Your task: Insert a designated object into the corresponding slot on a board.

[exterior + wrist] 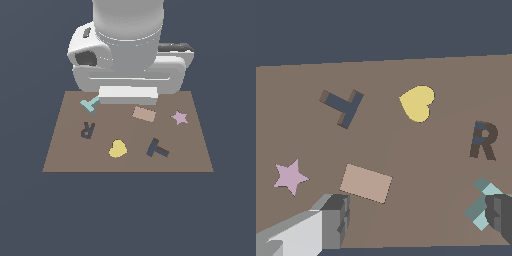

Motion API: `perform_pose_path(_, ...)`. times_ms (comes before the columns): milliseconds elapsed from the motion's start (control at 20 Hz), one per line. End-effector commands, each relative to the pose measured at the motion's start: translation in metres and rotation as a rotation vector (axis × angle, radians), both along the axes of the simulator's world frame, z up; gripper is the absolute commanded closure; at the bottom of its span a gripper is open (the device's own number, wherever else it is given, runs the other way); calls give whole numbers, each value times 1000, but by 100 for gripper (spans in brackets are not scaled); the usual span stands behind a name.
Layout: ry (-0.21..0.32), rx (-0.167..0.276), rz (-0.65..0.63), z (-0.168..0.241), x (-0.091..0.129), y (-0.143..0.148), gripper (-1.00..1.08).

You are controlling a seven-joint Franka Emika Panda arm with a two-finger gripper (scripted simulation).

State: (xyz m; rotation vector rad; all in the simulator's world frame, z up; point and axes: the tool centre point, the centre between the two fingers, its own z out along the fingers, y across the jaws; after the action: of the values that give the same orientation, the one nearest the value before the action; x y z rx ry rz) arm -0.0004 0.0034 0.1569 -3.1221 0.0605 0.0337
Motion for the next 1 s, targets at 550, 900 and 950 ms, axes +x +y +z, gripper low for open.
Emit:
perform_pose_path(550,-3,-6,-138,-20,-7,-28,-92)
perform_pose_path(900,-7,-15,-376,-54,-28,-74,-92)
perform_pose_path(950,-8,-16,-416,-59,-33,-81,-92)
